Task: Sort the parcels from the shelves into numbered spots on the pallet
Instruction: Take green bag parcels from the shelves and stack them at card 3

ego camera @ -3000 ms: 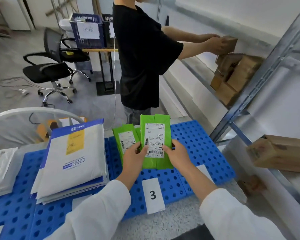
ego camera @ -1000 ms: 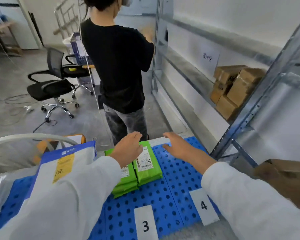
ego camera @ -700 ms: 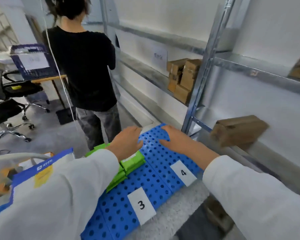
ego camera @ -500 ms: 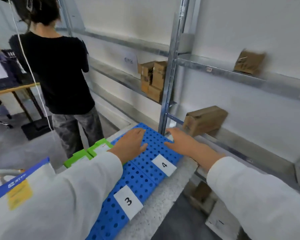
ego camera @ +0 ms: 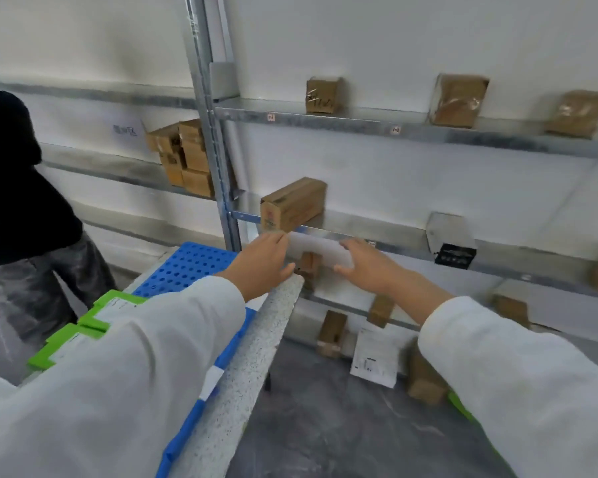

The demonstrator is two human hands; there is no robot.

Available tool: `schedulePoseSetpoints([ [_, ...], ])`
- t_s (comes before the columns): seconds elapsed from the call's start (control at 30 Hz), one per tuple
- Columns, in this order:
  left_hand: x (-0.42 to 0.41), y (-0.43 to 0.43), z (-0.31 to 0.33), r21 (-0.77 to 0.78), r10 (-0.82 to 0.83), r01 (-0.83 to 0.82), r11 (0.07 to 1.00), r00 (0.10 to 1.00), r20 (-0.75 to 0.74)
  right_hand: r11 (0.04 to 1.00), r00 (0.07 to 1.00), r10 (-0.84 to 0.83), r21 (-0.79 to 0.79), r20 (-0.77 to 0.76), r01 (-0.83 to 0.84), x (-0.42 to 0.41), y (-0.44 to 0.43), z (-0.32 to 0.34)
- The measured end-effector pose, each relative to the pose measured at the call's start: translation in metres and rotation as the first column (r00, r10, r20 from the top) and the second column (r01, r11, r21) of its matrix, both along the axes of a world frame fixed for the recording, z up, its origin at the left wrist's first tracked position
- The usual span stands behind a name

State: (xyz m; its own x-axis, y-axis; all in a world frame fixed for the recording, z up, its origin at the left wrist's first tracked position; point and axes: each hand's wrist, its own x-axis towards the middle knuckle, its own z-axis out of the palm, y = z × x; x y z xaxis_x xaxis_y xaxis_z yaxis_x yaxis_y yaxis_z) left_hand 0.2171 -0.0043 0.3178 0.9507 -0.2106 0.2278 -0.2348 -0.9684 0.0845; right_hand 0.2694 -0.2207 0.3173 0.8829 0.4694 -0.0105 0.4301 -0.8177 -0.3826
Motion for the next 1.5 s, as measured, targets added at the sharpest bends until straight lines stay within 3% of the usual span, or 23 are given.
schedulePoseSetpoints([
  [0.17, -0.039, -0.08, -0.008, -0.038, -0.146, 0.145, 0.989, 0.989, -0.006, 0.989, 0.991, -0.131, -0.07, -0.037, 0.128, -0.07, -0.1, -0.019],
  [0.3, -0.071, -0.129, -0.014, -0.116, -0.163, 0.159, 0.98, 0.986, -0.029, 0.968, 0.969, -0.241, -0.092, -0.061, 0.235, -0.128, -0.169, -0.029],
  [0.4, -0.094, -0.168, -0.015, -0.089, -0.207, 0.199, 0.976, 0.974, -0.09, 0.946, 0.943, -0.32, -0.081, -0.09, 0.313, -0.164, -0.21, -0.035],
  [0.73, -0.113, -0.3, -0.025, -0.026, -0.448, 0.447, 0.894, 0.89, -0.089, 0.872, 0.863, -0.49, -0.057, -0.124, 0.487, -0.232, -0.306, -0.045],
  [1.07, -0.075, -0.407, -0.048, -0.055, -0.574, 0.573, 0.818, 0.806, -0.141, 0.803, 0.791, -0.594, -0.059, -0.146, 0.593, -0.216, -0.394, -0.061],
  [1.5, 0.052, -0.491, -0.095, -0.072, -0.541, 0.542, 0.837, 0.803, -0.249, 0.787, 0.751, -0.616, -0.141, -0.236, 0.601, -0.097, -0.48, -0.085],
])
